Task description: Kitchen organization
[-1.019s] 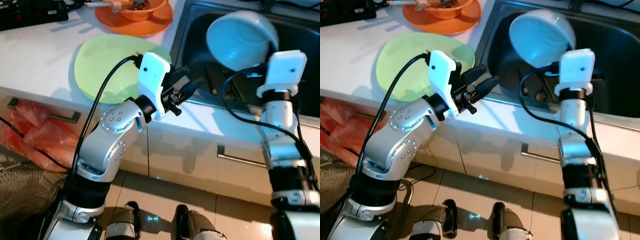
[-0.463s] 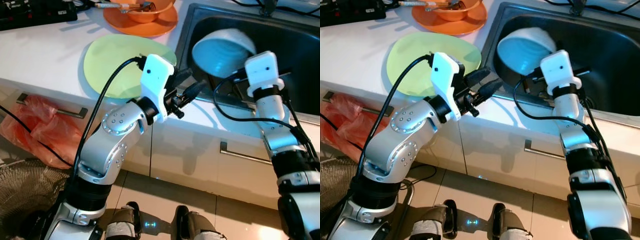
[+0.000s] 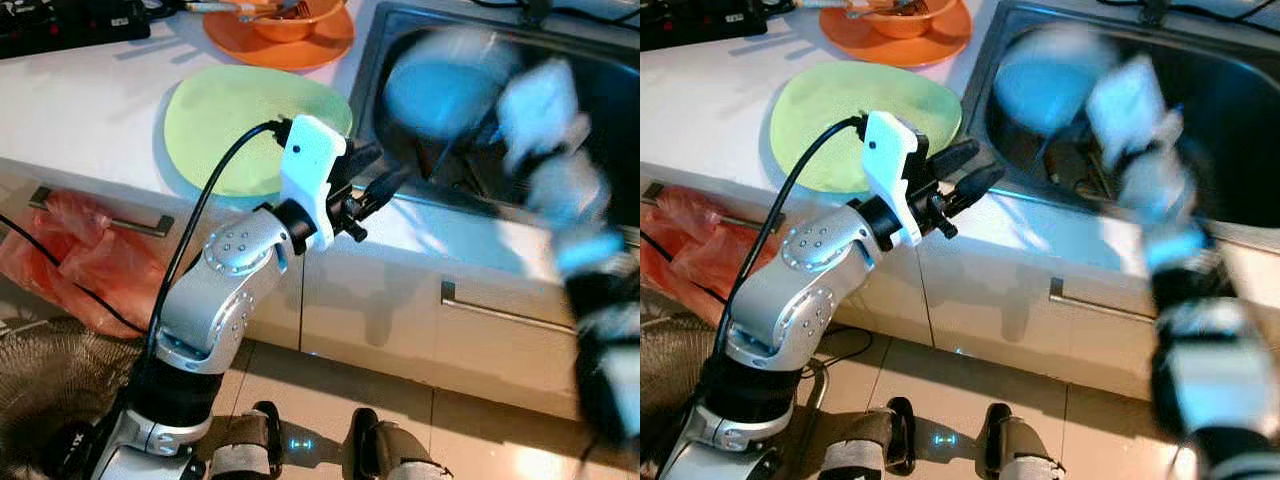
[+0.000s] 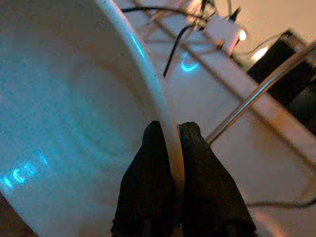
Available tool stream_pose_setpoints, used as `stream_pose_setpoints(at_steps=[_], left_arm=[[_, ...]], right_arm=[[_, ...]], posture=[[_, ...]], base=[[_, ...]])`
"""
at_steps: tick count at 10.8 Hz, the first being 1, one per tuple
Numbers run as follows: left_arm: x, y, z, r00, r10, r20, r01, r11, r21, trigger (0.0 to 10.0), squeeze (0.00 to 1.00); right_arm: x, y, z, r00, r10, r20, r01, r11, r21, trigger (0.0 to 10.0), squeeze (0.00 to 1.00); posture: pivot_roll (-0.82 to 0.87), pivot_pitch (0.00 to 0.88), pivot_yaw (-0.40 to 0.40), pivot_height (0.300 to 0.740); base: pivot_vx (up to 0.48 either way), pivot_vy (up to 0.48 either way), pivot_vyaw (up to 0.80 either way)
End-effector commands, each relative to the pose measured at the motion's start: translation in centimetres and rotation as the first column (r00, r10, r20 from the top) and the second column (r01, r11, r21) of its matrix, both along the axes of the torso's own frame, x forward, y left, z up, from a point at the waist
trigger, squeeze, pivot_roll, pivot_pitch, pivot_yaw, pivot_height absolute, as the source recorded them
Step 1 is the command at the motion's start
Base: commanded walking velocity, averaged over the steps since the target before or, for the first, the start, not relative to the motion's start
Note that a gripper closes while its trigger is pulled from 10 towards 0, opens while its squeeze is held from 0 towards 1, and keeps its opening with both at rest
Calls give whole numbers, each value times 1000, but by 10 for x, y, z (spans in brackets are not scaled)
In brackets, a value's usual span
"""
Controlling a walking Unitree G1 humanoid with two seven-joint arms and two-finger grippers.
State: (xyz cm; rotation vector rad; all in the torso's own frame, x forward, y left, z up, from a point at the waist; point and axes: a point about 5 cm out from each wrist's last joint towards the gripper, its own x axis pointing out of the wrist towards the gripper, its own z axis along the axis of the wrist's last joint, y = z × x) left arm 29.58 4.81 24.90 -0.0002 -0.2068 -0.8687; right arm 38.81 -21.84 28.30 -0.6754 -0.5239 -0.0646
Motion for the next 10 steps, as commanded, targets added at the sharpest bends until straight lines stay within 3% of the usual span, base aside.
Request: stream_pose_setpoints(at_steps=[1,2,5,8,10], left_arm=[[-5,-4,3,1000,-26,12,26,1000,-1,10000,0],[-6,-4,3,1000,-26,11,26,1000,-3,10000,0],[-7,-6,1,999,-35,8,35,999,-6,10000,0],[-9,-6,0,999,-35,2,35,999,-10,10000,0],[-9,-7,-1,999,-36,-1,36,999,-11,10000,0]], right_arm=[[0,-3,6,1000,11,6,-11,1000,-16,10000,0],[3,-3,8,1000,19,-23,-20,999,-34,10000,0],[11,-1,-18,973,28,-230,-71,981,-178,10000,0],[13,-5,-26,940,1,-340,-111,947,-303,10000,0],[14,-4,-25,924,10,-382,-145,934,-327,10000,0]], posture=[[114,250,-26,740],[110,250,-25,740],[111,244,-32,740],[116,236,-37,740],[115,237,-39,740]], base=[[0,0,0],[0,0,0],[0,0,0],[0,0,0],[0,0,0]])
